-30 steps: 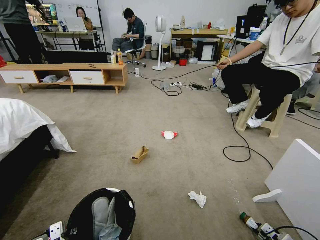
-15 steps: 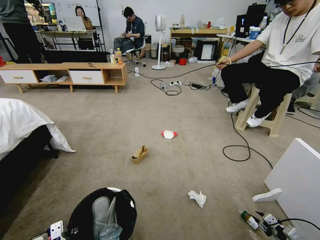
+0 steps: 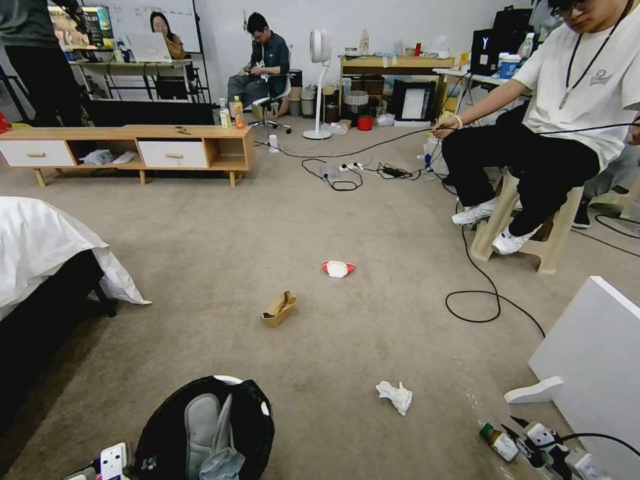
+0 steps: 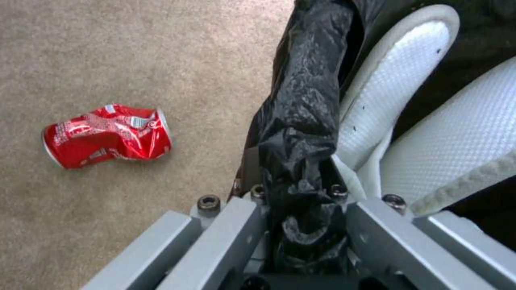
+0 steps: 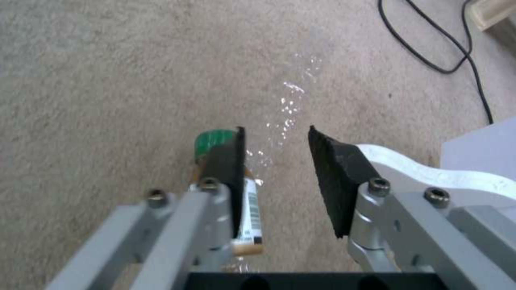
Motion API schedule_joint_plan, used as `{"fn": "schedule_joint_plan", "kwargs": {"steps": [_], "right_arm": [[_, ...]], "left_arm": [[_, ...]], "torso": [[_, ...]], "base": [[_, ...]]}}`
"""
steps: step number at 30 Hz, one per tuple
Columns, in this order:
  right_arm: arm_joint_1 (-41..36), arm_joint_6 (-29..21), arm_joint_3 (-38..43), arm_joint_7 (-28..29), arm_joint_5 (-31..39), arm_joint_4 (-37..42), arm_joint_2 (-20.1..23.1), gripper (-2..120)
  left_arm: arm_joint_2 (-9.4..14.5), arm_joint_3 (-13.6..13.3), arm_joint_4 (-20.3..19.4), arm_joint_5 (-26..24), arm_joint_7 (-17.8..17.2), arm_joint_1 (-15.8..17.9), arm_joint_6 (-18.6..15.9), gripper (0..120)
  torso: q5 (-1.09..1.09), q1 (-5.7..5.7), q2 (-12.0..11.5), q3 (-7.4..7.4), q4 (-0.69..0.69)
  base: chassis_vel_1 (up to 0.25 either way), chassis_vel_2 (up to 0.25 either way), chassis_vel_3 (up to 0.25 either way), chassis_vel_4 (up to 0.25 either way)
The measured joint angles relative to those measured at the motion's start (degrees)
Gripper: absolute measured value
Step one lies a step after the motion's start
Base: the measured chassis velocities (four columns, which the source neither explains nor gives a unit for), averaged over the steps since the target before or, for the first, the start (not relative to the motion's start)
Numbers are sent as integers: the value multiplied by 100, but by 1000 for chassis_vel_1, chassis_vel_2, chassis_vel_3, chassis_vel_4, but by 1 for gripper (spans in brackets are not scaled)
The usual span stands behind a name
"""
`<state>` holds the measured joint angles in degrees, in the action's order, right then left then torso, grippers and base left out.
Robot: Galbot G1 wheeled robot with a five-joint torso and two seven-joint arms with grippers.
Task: Pick up the trash bin and place the garbage on the floor into it.
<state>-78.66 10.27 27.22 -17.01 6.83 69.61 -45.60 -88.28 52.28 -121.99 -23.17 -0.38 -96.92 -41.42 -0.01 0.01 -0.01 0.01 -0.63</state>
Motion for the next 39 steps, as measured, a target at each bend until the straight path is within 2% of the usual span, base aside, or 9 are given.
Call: {"fn": "schedule_joint_plan", "kwargs": {"steps": [2, 5, 8, 11, 16, 17, 18, 39], "right_arm": [[-19, 10, 9, 0, -14, -7, 7, 38], [-78, 72, 37, 1, -46, -55, 30, 53], [-111, 94, 54, -1, -62, -65, 48, 58], [-153, 129, 72, -6, -106, -117, 76, 76], [-140, 130, 62, -6, -142, -191, 63, 86], [-111, 130, 38, -7, -171, -262, 27, 95], [-87, 130, 21, -7, -185, -314, 5, 98], [262, 23, -261, 17, -272, -826, -297, 100]], "left_arm": [[2, 1, 5, -1, 1, 5, 1, 2], [8, 5, 40, -2, 2, 36, 6, 2], [11, 6, 55, -2, 3, 48, 8, 2], [14, 9, 91, -2, 3, 80, 12, 2], [12, 9, 111, 0, 2, 95, 17, 2], [11, 10, 126, 1, 2, 101, 21, 2], [11, 11, 133, 1, 2, 104, 24, 2], [8, 38, 174, -2, 0, 110, 29, 2]], "torso": [[0, 0, 0, 0, 0], [1, 0, 0, 0, 0], [1, 0, 0, 0, 0], [2, 0, 1, -1, 0], [1, 0, 1, -1, 0], [3, 0, 1, -1, 0], [2, 0, 1, -1, 1], [2, -1, 1, -1, 0]], "base": [[0, 0, 0, 0], [0, 0, 0, 0], [0, 0, 0, 0], [0, 0, 0, 0], [0, 0, 0, 0], [0, 0, 0, 0], [0, 0, 0, 0], [0, 0, 0, 0]]}}
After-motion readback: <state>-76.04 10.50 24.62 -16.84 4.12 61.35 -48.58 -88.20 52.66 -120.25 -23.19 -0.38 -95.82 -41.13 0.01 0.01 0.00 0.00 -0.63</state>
